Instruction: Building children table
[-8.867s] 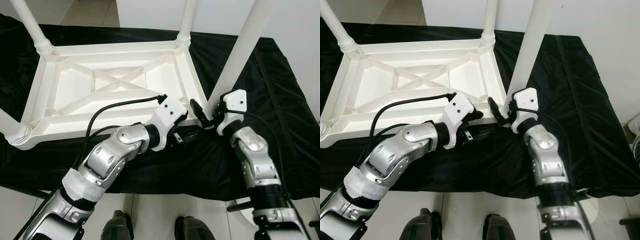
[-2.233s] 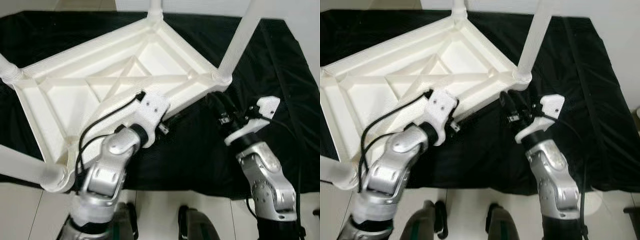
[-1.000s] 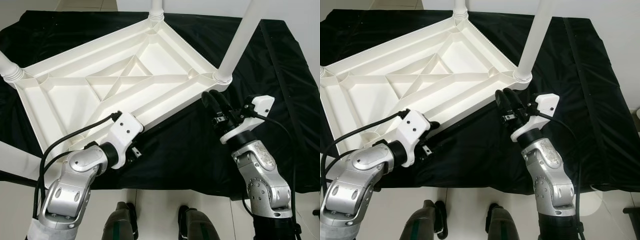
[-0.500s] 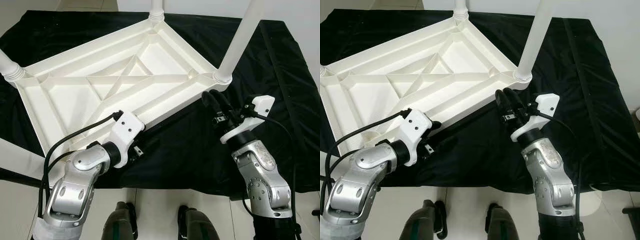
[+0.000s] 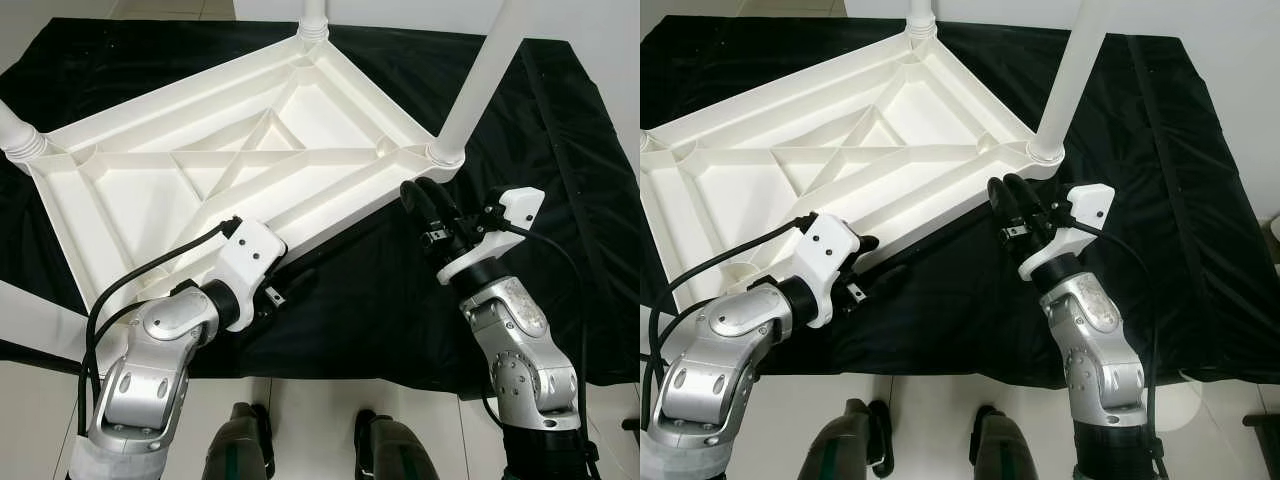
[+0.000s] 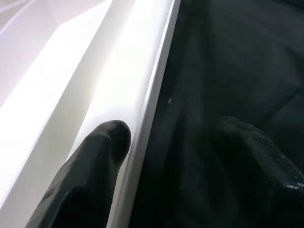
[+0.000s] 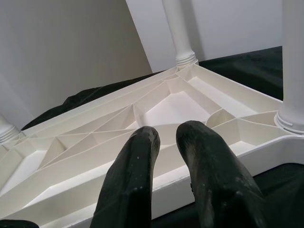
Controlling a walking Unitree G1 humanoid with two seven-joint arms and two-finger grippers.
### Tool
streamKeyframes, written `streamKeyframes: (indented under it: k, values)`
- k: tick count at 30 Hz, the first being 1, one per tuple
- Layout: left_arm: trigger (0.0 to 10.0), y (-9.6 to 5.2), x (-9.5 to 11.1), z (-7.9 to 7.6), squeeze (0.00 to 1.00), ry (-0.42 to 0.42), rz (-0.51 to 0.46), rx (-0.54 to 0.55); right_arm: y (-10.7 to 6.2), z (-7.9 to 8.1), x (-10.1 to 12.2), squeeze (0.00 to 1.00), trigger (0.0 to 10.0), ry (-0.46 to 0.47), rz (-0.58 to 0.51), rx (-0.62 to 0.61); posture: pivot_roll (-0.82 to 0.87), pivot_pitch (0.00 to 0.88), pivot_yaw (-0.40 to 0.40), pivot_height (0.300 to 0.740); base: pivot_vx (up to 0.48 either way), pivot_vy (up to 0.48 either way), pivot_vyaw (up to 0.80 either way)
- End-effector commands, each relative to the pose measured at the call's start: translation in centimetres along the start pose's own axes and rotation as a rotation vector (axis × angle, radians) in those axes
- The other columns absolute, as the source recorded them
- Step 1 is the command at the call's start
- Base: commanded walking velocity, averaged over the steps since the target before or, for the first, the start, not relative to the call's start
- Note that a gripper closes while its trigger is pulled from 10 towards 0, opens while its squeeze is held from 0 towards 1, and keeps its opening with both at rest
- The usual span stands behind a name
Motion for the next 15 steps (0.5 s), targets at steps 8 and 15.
streamKeyframes:
  k: [8,15]
  values:
    - [10.0,-0.1,-2.4,3.3,0.0,0.013,0.078,0.284,-0.1,0.0,0.1,0.0,10.0,-0.008,-0.002,-0.001,-0.04,0.21,0.027,0.74,0.0,0.0,0.0]
    - [10.0,0.0,-2.2,3.4,0.0,0.003,0.07,0.29,-0.1,-0.2,0.2,0.0,10.0,-0.012,-0.008,-0.012,-0.04,0.207,0.031,0.74,0.0,0.0,0.0]
Point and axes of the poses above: a point about 5 cm out from each wrist's last joint towards the gripper, its own y axis pointing out of the wrist towards the gripper, its own x axis along the axis of the wrist's last joint, z = x × y, the point moved 4 cm from there along y, pointing out of the wrist towards the gripper, and after that the axes turned 14 degrees about -y, right-handed, at the moved point
